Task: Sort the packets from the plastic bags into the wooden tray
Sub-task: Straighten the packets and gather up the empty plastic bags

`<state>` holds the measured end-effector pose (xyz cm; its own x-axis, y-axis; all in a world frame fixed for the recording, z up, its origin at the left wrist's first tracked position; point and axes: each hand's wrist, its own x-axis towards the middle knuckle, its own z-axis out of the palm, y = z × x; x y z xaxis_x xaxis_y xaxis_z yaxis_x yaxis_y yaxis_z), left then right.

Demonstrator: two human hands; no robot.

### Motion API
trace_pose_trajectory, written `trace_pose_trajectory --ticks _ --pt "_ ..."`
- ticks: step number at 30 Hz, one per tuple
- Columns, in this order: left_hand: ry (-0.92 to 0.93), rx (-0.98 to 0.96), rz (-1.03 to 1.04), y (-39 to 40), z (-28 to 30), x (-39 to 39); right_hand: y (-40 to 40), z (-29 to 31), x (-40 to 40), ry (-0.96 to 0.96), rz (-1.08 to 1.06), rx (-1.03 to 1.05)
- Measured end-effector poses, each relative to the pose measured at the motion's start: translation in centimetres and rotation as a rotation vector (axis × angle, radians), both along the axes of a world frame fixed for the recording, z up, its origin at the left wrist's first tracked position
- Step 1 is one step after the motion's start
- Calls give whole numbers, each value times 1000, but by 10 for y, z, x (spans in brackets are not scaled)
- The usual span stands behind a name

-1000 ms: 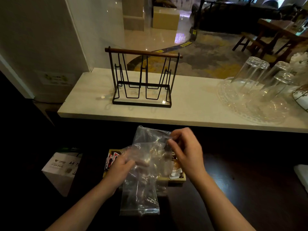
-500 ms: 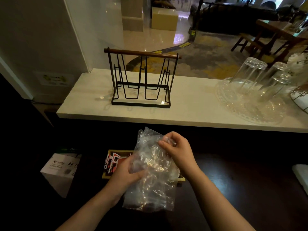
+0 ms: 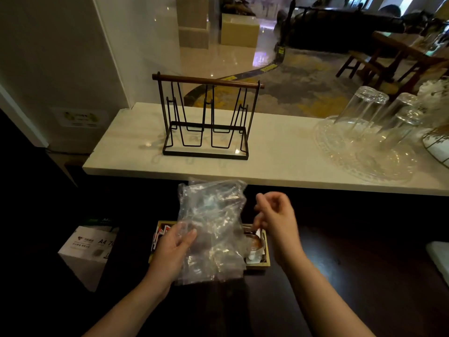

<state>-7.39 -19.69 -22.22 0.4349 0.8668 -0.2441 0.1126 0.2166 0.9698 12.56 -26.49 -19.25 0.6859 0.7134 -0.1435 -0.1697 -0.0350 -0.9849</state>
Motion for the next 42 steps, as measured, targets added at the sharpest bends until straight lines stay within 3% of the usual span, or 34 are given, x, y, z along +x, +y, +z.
trace_pose_trajectory --ticks 6,11,15,17,20,22,26,30,34,36,39,42 --pt "-64 1 135 1 -4 5 -22 -27 -55 -86 396 -303" --pt "-143 -327 292 4 1 8 -26 -35 -52 40 299 -221" --pt "-105 -203 212 3 0 5 -29 -35 -41 9 384 -284" --pt "14 -22 112 2 -2 2 -22 -29 -30 -129 264 -284" --pt "204 126 -108 1 -3 0 -11 -8 -11 -744 10 -169" --pt "266 161 -230 -4 0 2 0 10 -6 -1037 122 -118" --pt "284 177 -282 -11 8 4 20 19 -9 -1089 427 -200" --pt "239 108 -325 -11 10 -3 28 15 0 -1053 441 -80" --pt "214 33 -347 -8 13 -4 37 4 0 -1001 254 -146" --pt "171 -9 -307 -8 15 -3 36 1 5 -914 58 -235" --pt "63 -113 -133 -9 16 -6 22 -4 19 -555 -138 -227" --pt "-6 -191 -42 -11 16 -9 -1 -17 7 40 175 -246"
